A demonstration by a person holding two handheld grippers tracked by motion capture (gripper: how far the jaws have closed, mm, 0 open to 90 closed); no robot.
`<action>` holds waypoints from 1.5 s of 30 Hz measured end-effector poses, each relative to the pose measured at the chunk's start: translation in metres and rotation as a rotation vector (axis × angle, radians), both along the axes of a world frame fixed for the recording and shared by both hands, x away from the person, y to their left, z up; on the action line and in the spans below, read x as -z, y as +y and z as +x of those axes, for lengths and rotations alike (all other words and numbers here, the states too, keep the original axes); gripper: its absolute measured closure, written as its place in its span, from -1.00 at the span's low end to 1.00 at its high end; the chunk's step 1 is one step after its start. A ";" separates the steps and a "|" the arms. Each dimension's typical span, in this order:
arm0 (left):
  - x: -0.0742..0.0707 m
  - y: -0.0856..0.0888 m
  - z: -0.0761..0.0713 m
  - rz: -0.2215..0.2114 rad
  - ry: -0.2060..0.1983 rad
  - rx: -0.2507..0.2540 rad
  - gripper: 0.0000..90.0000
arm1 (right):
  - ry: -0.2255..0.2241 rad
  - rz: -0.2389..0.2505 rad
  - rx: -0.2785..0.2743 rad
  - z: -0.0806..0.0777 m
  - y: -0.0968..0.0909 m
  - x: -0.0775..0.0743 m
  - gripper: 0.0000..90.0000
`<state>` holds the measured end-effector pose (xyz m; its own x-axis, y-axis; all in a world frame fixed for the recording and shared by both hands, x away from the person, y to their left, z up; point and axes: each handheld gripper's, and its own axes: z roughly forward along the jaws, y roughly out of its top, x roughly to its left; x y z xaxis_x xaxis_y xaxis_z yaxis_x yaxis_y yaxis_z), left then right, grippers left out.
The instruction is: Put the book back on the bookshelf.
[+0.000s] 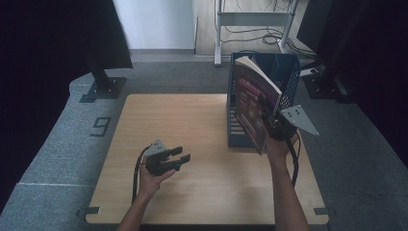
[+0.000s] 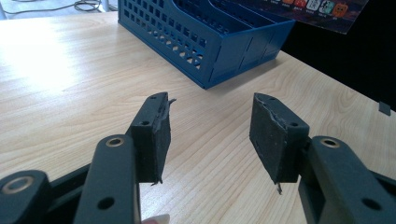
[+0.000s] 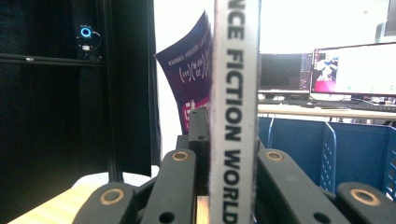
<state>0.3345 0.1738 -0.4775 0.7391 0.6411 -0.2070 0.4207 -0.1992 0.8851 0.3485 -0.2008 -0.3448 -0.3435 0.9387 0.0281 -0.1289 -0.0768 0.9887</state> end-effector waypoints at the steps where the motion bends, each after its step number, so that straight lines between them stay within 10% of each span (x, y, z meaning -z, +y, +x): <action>1: 0.000 0.000 0.000 0.000 0.000 0.000 0.06 | -0.001 -0.004 0.005 0.001 0.001 -0.001 0.81; 45: 0.003 0.004 0.001 -0.009 0.008 -0.014 0.07 | 0.031 0.043 0.066 0.046 0.006 0.004 0.81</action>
<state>0.3358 0.1778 -0.4809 0.7284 0.6493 -0.2189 0.4304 -0.1849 0.8835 0.3944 -0.1951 -0.3490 -0.2797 0.9568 0.0789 -0.1042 -0.1120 0.9882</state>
